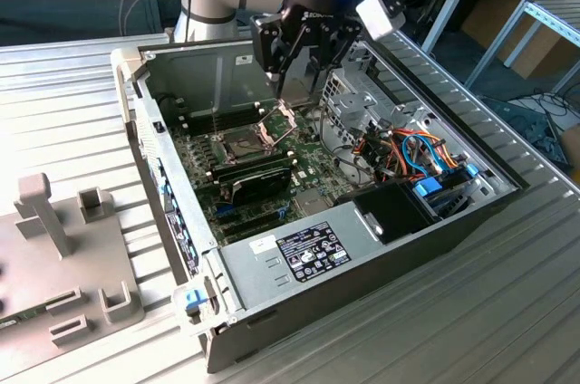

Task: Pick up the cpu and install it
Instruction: 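Pick up the cpu and move it towards the insertion slot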

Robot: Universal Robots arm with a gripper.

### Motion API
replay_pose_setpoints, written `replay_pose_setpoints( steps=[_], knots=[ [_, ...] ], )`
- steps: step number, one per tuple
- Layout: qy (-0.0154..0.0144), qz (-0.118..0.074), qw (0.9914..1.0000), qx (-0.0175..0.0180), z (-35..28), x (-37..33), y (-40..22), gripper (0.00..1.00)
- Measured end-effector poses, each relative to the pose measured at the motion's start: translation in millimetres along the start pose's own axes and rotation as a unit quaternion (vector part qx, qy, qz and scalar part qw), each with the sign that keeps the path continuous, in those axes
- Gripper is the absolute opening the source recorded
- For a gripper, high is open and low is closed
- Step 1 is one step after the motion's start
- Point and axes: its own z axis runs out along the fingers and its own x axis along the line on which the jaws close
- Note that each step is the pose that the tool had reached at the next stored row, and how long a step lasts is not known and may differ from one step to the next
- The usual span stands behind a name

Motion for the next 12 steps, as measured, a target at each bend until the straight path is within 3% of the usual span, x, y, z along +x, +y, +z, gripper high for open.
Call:
replay_pose_setpoints(
  steps=[8, 12],
  knots=[
    [0.0000, 0.000, 1.00000, -0.0001, 3.4, 2.9, 15.1, 0.54],
    [0.0000, 0.000, 1.00000, 0.0000, 3.4, 2.9, 15.9, 0.54]
  ],
)
